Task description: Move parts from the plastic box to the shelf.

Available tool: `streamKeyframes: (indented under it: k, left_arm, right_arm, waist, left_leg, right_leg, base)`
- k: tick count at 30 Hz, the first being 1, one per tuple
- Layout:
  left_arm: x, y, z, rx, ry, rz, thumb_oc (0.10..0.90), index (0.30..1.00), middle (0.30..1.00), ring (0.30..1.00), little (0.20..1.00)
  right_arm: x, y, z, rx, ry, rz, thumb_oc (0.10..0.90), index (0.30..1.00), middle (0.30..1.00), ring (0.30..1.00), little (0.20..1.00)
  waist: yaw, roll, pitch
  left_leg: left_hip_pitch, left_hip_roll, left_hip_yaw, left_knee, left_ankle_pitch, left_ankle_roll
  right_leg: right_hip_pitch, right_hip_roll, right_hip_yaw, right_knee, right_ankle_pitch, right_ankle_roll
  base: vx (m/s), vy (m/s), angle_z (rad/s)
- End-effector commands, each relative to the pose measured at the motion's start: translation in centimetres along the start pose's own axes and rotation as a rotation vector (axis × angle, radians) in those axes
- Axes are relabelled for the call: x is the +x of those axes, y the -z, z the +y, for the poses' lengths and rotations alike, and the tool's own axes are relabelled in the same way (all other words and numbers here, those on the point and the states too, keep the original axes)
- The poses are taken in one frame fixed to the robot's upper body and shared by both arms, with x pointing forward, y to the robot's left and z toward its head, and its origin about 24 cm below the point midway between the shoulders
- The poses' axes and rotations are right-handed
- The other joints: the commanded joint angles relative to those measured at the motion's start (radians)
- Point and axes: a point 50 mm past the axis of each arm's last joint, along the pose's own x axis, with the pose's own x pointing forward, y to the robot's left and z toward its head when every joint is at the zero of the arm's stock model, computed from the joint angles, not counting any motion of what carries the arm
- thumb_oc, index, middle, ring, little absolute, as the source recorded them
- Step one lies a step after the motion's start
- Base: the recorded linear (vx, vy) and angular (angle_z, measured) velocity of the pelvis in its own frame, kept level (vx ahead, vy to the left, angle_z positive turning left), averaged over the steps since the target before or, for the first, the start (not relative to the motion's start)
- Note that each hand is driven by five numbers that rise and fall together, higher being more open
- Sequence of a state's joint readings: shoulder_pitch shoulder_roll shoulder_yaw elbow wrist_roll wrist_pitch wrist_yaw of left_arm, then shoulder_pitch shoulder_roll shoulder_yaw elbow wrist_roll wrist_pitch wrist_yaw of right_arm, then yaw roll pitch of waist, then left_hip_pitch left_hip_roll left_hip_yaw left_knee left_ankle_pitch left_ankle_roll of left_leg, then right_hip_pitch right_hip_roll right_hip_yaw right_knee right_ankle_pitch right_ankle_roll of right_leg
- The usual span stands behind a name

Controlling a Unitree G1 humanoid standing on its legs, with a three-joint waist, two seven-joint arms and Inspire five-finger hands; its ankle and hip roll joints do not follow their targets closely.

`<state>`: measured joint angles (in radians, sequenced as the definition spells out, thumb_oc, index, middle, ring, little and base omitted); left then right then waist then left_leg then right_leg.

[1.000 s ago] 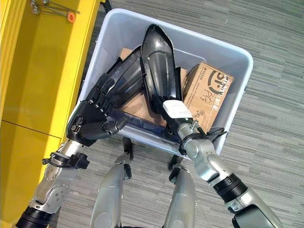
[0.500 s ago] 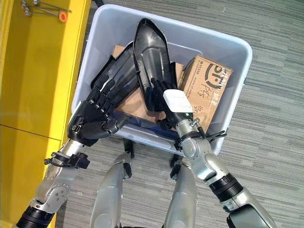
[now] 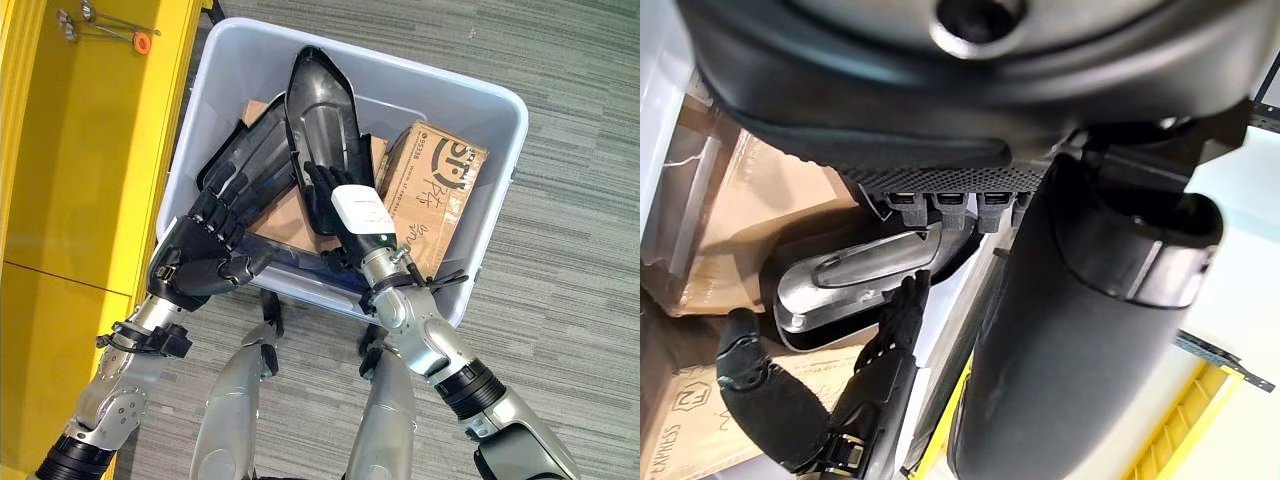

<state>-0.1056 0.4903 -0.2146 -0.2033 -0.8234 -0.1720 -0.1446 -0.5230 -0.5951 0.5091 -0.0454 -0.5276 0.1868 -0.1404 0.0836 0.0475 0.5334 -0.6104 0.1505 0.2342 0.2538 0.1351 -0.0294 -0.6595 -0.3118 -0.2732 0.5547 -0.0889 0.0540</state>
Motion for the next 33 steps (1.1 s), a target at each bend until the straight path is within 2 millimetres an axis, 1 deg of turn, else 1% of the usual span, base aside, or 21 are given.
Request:
streamKeyframes:
  k: [1, 2, 3, 4, 6, 8, 10, 12, 15, 17, 21, 23, 27, 29, 30, 31, 33]
  left_arm:
    - [0.8, -2.8, -3.0, -0.034, 0.157, -0.172, 0.9, 1.0, 1.0, 1.0, 1.0]
    - [0.8, -2.7, -3.0, -0.035, 0.159, -0.172, 0.9, 1.0, 1.0, 1.0, 1.0]
    - [0.8, -2.6, -3.0, -0.038, 0.157, -0.166, 0.9, 1.0, 1.0, 1.0, 1.0]
    - [0.7, -2.5, -3.1, -0.035, 0.156, -0.163, 0.9, 1.0, 1.0, 1.0, 1.0]
    - [0.7, -2.4, -2.8, -0.064, 0.114, -0.165, 0.9, 1.0, 1.0, 1.0, 1.0]
    - [0.6, -2.4, -2.6, -0.054, 0.095, -0.17, 0.9, 1.0, 1.0, 1.0, 1.0]
    - [0.6, -2.6, -2.8, 0.02, 0.123, -0.174, 0.9, 1.0, 1.0, 1.0, 1.0]
    - [0.5, -2.4, -2.9, -0.001, 0.141, -0.155, 0.9, 1.0, 1.0, 1.0, 1.0]
    - [0.6, -2.2, -3.1, 0.001, 0.149, -0.152, 0.9, 1.0, 1.0, 1.0, 1.0]
    - [0.6, -2.3, -3.1, 0.0, 0.139, -0.162, 0.9, 1.0, 1.0, 1.0, 1.0]
    - [0.8, -2.1, -3.3, -0.009, 0.148, -0.159, 0.9, 1.0, 1.0, 1.0, 1.0]
    - [0.8, -1.8, -3.2, -0.027, 0.131, -0.15, 0.9, 1.0, 1.0, 1.0, 1.0]
    - [0.8, -1.5, -3.1, -0.033, 0.13, -0.137, 0.9, 1.0, 1.0, 1.0, 1.0]
    - [0.8, -1.4, -3.0, -0.027, 0.137, -0.138, 0.9, 1.0, 1.0, 1.0, 1.0]
    - [1.0, -1.6, -3.1, 0.018, 0.147, -0.145, 0.9, 1.0, 1.0, 1.0, 1.0]
    - [1.0, -1.6, -3.1, 0.028, 0.145, -0.147, 0.9, 1.0, 1.0, 1.0, 1.0]
    - [0.8, -1.6, -2.8, 0.026, 0.102, -0.158, 0.9, 1.0, 1.0, 1.0, 1.0]
  right_arm:
    - [1.0, -4.1, -5.1, -0.032, 0.211, -0.215, 0.9, 1.0, 1.0, 1.0, 1.0]
    - [1.1, -3.8, -5.1, -0.036, 0.211, -0.188, 0.9, 1.0, 1.0, 1.0, 1.0]
    - [1.0, -3.6, -4.9, -0.034, 0.207, -0.174, 0.9, 1.0, 1.0, 1.0, 1.0]
    - [1.1, -3.3, -4.6, -0.026, 0.221, -0.148, 0.9, 1.0, 1.0, 1.0, 1.0]
    - [1.1, -2.9, -4.5, -0.033, 0.238, -0.122, 0.9, 1.0, 1.0, 1.0, 1.0]
    - [1.1, -2.8, -4.4, -0.048, 0.25, -0.113, 0.9, 1.0, 1.0, 1.0, 1.0]
    - [1.1, -2.6, -4.5, -0.07, 0.264, -0.093, 0.9, 1.0, 1.0, 1.0, 1.0]
    - [1.1, -2.0, -4.5, -0.082, 0.271, -0.061, 0.9, 1.0, 1.0, 1.0, 1.0]
    - [1.2, -1.8, -4.7, -0.102, 0.301, -0.065, 0.9, 1.0, 1.0, 1.0, 1.0]
    - [1.4, -1.7, -4.8, -0.091, 0.302, -0.067, 0.9, 1.0, 1.0, 1.0, 1.0]
    - [1.6, -1.4, -4.3, -0.04, 0.31, -0.036, 0.9, 1.0, 1.0, 1.0, 1.0]
    - [1.7, -0.9, -4.1, -0.048, 0.316, -0.024, 0.9, 1.0, 1.0, 1.0, 1.0]
    - [1.9, -0.6, -3.7, -0.061, 0.309, -0.009, 0.9, 1.0, 1.0, 1.0, 1.0]
    - [1.9, -0.5, -3.7, -0.056, 0.312, -0.004, 0.9, 1.0, 1.0, 1.0, 1.0]
    - [1.9, -0.4, -3.4, -0.067, 0.312, -0.002, 0.9, 1.0, 1.0, 1.0, 1.0]
    - [1.9, -0.4, -3.4, -0.068, 0.312, -0.003, 0.9, 1.0, 1.0, 1.0, 1.0]
    - [1.9, -0.1, -3.4, -0.062, 0.313, 0.002, 0.9, 1.0, 1.0, 1.0, 1.0]
  waist:
    - [-0.011, 0.054, -0.013]
    - [-0.01, 0.054, -0.013]
    - [-0.012, 0.052, -0.013]
    - [-0.011, 0.052, -0.013]
    - [-0.012, 0.054, -0.013]
    - [-0.01, 0.055, -0.013]
    - [-0.009, 0.057, -0.013]
    - [-0.008, 0.06, -0.013]
    - [-0.008, 0.062, -0.013]
    - [-0.007, 0.069, -0.013]
    - [-0.005, 0.079, -0.013]
    - [-0.002, 0.086, -0.013]
    - [0.002, 0.09, -0.013]
    - [0.002, 0.087, -0.013]
    - [0.005, 0.084, -0.013]
    - [0.005, 0.084, -0.013]
    - [0.007, 0.089, -0.013]
  left_leg:
    - [0.012, -0.04, -0.011, 0.052, -0.137, -0.004]
    - [0.011, -0.04, -0.01, 0.054, -0.138, -0.003]
    - [0.028, -0.044, -0.018, 0.059, -0.159, -0.012]
    - [0.028, -0.043, -0.017, 0.065, -0.163, -0.011]
    - [0.019, -0.045, -0.019, 0.072, -0.166, -0.01]
    - [-0.002, -0.043, -0.018, 0.085, -0.17, -0.007]
    - [-0.016, -0.045, -0.022, 0.096, -0.173, -0.006]
    - [-0.026, -0.046, -0.025, 0.102, -0.175, -0.005]
    - [-0.047, -0.047, -0.024, 0.105, -0.172, -0.002]
    - [-0.058, -0.049, -0.025, 0.108, -0.17, -0.002]
    - [-0.076, -0.052, -0.026, 0.102, -0.161, -0.003]
    - [-0.089, -0.056, -0.028, 0.104, -0.156, -0.005]
    - [-0.099, -0.058, -0.032, 0.113, -0.159, -0.006]
    - [-0.108, -0.056, -0.029, 0.12, -0.162, -0.001]
    - [-0.129, -0.053, -0.031, 0.126, -0.159, 0.004]
    - [-0.131, -0.053, -0.032, 0.128, -0.159, 0.004]
    - [-0.142, -0.054, -0.036, 0.135, -0.157, 0.002]
  right_leg:
    - [0.032, 0.037, 0.004, 0.034, -0.064, 0.025]
    - [0.033, 0.037, 0.005, 0.035, -0.065, 0.024]
    - [0.049, 0.037, 0.017, 0.04, -0.084, 0.034]
    - [0.05, 0.033, 0.018, 0.042, -0.086, 0.034]
    - [0.04, 0.031, 0.017, 0.05, -0.088, 0.034]
    - [0.02, 0.026, 0.018, 0.064, -0.091, 0.032]
    - [0.007, 0.025, 0.021, 0.073, -0.093, 0.031]
    - [-0.003, 0.026, 0.025, 0.08, -0.095, 0.028]
    - [-0.024, 0.025, 0.026, 0.089, -0.095, 0.029]
    - [-0.039, 0.022, 0.03, 0.101, -0.097, 0.03]
    - [-0.062, 0.021, 0.034, 0.115, -0.102, 0.026]
    - [-0.076, 0.018, 0.032, 0.125, -0.105, 0.024]
    - [-0.087, 0.013, 0.032, 0.139, -0.112, 0.021]
    - [-0.095, 0.013, 0.032, 0.143, -0.11, 0.022]
    - [-0.112, 0.009, 0.028, 0.154, -0.108, 0.023]
    - [-0.114, 0.008, 0.028, 0.155, -0.108, 0.022]
    - [-0.124, 0.007, 0.03, 0.166, -0.111, 0.021]
  base:
    - [0.0, 0.0, 0.0]
    - [0.07, -0.007, 0.01]
    - [0.08, -0.002, 0.03]
    - [0.08, 0.007, 0.04]
    - [0.01, 0.008, 0.02]
    - [0.0, 0.0, 0.0]
    - [0.0, 0.0, 0.0]
    - [-0.01, -0.005, 0.04]
    - [-0.03, 0.009, 0.01]
    - [-0.01, 0.017, 0.01]
    - [0.0, 0.006, 0.01]
    - [-0.02, 0.012, -0.01]
    - [0.0, -0.004, 0.01]
    - [-0.04, -0.045, 0.08]
    - [-0.03, -0.043, 0.09]
    - [-0.03, -0.037, 0.09]
    - [-0.01, 0.013, 0.07]
